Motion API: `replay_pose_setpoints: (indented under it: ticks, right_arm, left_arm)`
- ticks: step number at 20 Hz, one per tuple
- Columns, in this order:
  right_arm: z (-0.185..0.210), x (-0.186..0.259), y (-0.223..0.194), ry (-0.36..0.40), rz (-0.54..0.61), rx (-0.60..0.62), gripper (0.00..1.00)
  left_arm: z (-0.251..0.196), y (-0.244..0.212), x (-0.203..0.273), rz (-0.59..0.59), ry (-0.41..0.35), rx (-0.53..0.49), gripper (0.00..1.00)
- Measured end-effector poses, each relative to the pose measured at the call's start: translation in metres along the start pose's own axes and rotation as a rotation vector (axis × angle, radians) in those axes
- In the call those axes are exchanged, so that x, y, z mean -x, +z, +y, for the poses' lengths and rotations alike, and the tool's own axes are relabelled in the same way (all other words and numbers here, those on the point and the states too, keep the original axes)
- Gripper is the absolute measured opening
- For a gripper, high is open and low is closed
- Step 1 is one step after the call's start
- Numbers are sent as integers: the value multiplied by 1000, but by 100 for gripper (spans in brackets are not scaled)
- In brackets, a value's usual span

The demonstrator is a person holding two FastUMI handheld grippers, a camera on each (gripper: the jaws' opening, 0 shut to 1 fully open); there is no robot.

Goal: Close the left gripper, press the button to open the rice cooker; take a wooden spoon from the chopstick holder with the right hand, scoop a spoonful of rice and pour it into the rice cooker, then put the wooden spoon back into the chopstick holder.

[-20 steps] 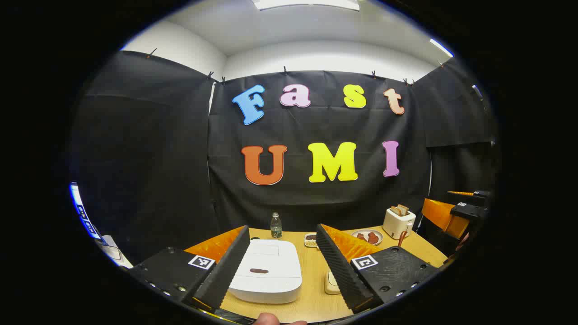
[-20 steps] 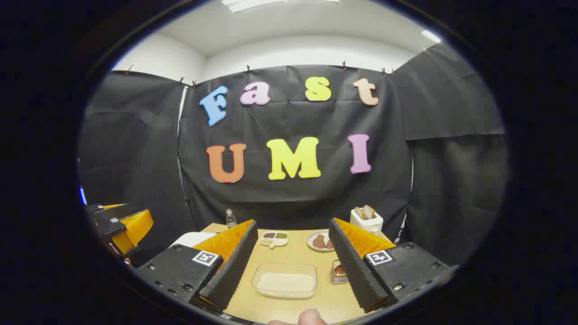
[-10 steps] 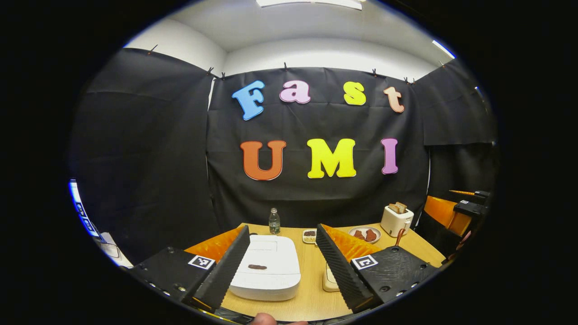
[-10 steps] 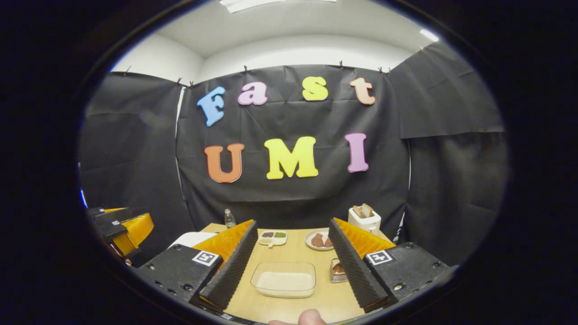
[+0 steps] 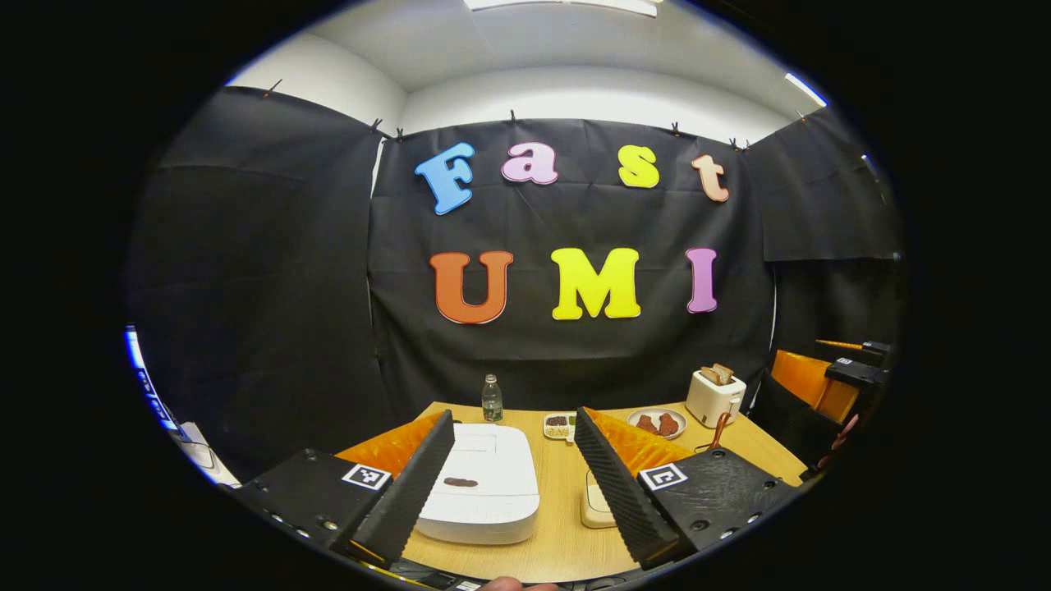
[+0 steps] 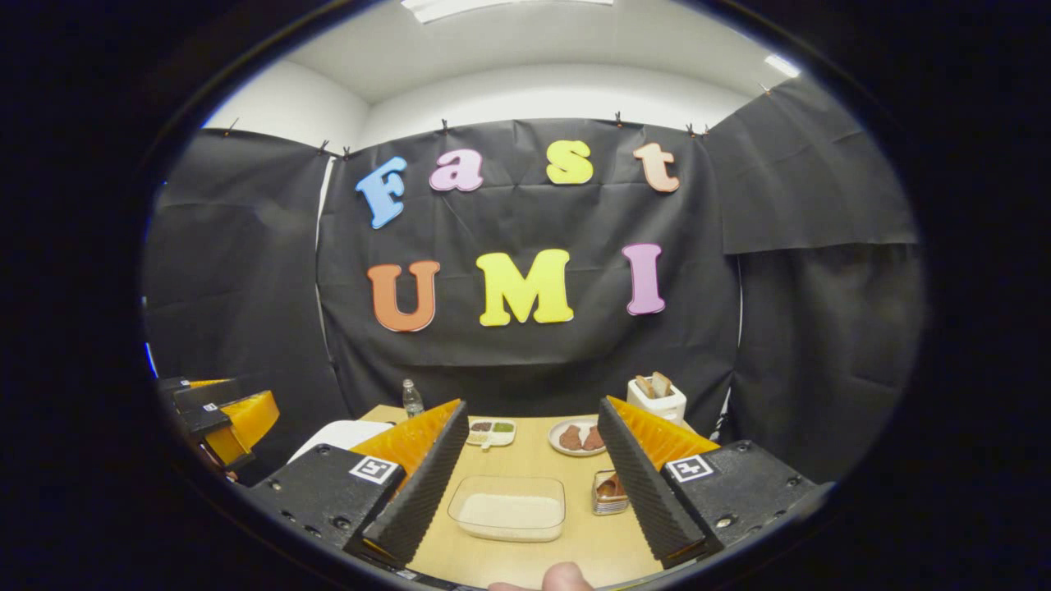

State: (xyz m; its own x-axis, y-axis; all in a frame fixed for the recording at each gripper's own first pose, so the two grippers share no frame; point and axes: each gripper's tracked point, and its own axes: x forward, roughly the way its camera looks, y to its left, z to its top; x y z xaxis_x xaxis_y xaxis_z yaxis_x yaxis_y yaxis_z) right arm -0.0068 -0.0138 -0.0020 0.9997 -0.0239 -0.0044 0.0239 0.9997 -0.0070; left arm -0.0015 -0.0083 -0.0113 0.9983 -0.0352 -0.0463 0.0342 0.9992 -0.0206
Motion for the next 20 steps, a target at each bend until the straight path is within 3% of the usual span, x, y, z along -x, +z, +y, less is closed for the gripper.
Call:
replay_pose_setpoints:
  ticks: [11, 12, 13, 15, 16, 17, 20]
  right_arm:
    - [-32, -16, -1, -24, 14, 24, 98]
    - [-35, -18, -2, -26, 14, 21, 100]
    - [-37, -21, -3, -27, 15, 18, 100]
    - [-43, -28, -5, -29, 22, 13, 100]
    - [-46, -31, -5, -29, 24, 8, 98]
    - [-48, -35, -6, -29, 25, 2, 98]
    - [-52, -48, -9, -17, 36, -14, 98]
  left_arm:
    - [8, -18, -18, 53, 14, 35, 93]
    - [9, -25, -20, 76, 12, 41, 68]
    - [15, -30, -21, 96, 23, 44, 71]
    - [23, -41, -28, 135, 37, 35, 55]
    - [25, -45, -31, 157, 34, 33, 58]
    - [22, -50, -33, 181, 17, 39, 41]
    - [27, -68, -44, 255, 2, 36, 39]
